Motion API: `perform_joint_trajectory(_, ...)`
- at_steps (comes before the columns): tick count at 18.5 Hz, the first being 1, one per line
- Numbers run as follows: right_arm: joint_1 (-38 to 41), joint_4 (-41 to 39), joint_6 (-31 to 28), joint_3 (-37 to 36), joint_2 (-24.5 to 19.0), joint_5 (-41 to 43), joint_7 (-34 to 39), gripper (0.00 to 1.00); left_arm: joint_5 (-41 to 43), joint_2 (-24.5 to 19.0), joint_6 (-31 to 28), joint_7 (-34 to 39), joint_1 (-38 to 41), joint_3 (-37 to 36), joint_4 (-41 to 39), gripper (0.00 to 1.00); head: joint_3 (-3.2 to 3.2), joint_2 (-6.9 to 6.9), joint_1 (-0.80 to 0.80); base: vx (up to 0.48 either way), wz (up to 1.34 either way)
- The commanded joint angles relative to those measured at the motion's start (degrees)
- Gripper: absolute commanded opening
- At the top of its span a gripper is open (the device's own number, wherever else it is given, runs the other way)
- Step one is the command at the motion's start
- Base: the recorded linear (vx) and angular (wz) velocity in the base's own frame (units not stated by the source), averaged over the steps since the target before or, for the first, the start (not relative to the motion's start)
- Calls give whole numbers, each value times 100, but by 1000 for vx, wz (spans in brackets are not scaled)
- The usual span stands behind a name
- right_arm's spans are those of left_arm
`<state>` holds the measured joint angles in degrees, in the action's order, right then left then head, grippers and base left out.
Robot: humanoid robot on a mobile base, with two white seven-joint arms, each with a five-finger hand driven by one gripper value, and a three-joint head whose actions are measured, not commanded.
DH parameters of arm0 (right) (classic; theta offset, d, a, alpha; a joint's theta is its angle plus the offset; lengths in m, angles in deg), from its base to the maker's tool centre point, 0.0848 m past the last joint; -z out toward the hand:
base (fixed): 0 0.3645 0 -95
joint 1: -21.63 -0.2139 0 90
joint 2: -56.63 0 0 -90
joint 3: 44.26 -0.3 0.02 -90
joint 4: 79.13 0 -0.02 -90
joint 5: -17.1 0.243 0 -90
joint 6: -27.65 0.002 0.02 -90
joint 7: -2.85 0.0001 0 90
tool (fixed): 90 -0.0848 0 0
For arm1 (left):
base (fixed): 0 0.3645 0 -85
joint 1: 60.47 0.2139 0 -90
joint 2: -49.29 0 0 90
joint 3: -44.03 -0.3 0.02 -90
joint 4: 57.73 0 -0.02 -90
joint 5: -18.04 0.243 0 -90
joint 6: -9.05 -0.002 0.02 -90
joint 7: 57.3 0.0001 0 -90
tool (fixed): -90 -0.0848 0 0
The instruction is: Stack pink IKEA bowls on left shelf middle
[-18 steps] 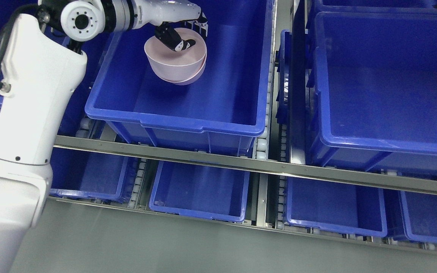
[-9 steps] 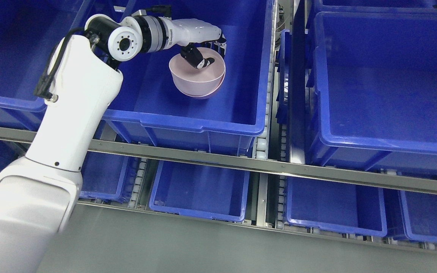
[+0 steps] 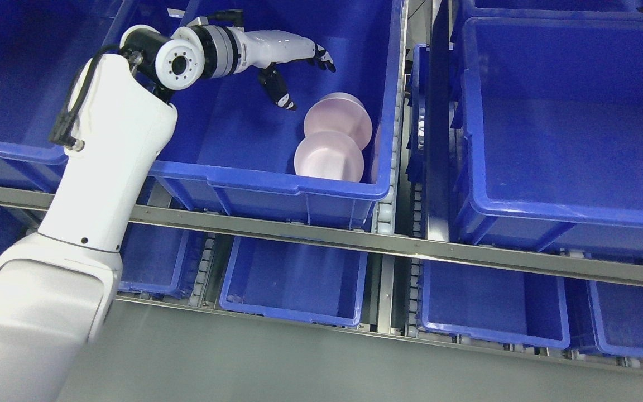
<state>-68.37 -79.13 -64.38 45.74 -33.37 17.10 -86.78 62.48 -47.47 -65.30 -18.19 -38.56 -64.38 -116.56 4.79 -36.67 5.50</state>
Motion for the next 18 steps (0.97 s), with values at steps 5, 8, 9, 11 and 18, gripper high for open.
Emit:
perform_joint_trajectory(5, 167, -193, 9, -62, 100, 1, -2, 100, -1469, 577, -1035, 2678, 418, 2781, -646, 100, 0, 0, 0, 0, -3)
perform_joint_trajectory(8, 167, -193, 9, -62, 100, 1, -2, 100, -2156, 577, -1397, 4769, 770, 2693, -1015, 100, 0, 0, 0, 0, 0)
perform_joint_trajectory(9, 167, -193, 9, -62, 100, 1, -2, 100, -2585, 577, -1607, 4834, 928, 2702, -1234, 100, 0, 0, 0, 0, 0)
perform_joint_trajectory(11, 167, -193, 1, -62, 100, 1, -2, 100, -3045, 577, -1977, 4878, 1288, 2702, -1883, 100, 0, 0, 0, 0, 0)
perform_joint_trajectory(18, 167, -193, 9, -62, 100, 1, -2, 100, -3081, 577, -2383, 5729, 2079, 2527, -2940, 100, 0, 0, 0, 0, 0)
